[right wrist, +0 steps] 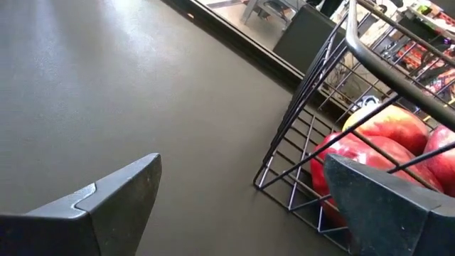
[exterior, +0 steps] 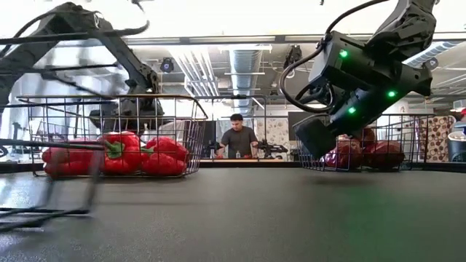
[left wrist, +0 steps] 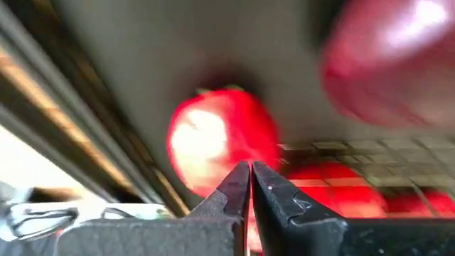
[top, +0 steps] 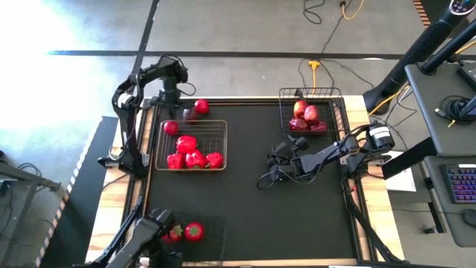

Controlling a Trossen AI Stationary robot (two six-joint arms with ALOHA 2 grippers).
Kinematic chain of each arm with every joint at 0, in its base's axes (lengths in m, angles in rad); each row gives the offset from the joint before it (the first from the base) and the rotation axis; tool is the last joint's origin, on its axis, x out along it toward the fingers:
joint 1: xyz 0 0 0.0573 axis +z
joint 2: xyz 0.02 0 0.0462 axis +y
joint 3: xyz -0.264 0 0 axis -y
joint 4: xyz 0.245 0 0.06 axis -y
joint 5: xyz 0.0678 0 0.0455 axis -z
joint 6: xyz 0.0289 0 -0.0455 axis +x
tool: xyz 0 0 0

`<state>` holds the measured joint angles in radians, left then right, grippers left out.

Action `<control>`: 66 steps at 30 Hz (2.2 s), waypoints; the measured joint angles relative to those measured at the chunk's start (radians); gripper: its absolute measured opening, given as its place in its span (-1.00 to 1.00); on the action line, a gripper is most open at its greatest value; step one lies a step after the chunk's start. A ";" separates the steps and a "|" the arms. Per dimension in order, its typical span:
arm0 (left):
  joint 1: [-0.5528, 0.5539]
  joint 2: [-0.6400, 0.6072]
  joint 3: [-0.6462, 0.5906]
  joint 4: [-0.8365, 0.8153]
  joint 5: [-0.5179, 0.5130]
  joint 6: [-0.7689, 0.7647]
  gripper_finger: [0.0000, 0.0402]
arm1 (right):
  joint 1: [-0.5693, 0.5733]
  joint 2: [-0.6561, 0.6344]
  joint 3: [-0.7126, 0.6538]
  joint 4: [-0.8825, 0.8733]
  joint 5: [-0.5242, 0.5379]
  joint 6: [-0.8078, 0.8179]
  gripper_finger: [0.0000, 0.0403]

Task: Sort produce into baskets
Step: Move the tomato from the top left to the top center of the table

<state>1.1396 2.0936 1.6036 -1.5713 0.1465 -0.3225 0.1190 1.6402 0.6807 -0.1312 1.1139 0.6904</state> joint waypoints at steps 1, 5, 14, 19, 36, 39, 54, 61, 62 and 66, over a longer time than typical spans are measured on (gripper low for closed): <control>-0.006 -0.008 0.001 0.000 0.037 0.017 -1.00 | 0.000 0.000 0.000 0.001 0.000 -0.001 0.91; -0.050 -0.048 0.002 0.000 0.201 0.117 -1.00 | 0.000 0.000 0.000 0.006 0.000 -0.002 0.91; -0.061 -0.062 0.002 0.000 0.008 0.085 -1.00 | 0.000 0.000 0.000 0.010 -0.012 -0.004 0.91; -0.061 -0.063 0.002 0.000 0.025 0.072 -1.00 | 0.000 0.000 -0.001 0.010 -0.023 -0.018 0.91; -0.094 -0.067 0.249 0.001 -0.168 0.044 -1.00 | 0.000 0.000 -0.001 0.011 -0.023 -0.018 0.91; -0.134 -0.067 0.312 0.001 -0.157 0.039 -1.00 | 0.000 0.000 -0.001 0.011 -0.023 -0.019 0.91; -0.282 -0.133 0.177 0.001 -0.249 0.064 -1.00 | 0.000 0.000 -0.006 0.011 -0.075 -0.035 0.91; -0.288 -0.325 0.055 0.000 -0.306 -0.019 -1.00 | 0.000 0.000 -0.007 0.018 -0.075 -0.037 0.91; -0.281 -0.355 0.026 -0.002 -0.315 -0.041 -1.00 | 0.000 0.000 -0.007 0.018 -0.075 -0.037 0.91; -0.238 -0.433 -0.105 0.039 -0.350 -0.125 -1.00 | 0.000 0.000 -0.007 0.033 -0.075 -0.041 0.91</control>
<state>0.9018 1.6605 1.4991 -1.5324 -0.2038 -0.4476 0.1188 1.6402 0.6739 -0.0980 1.0386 0.6498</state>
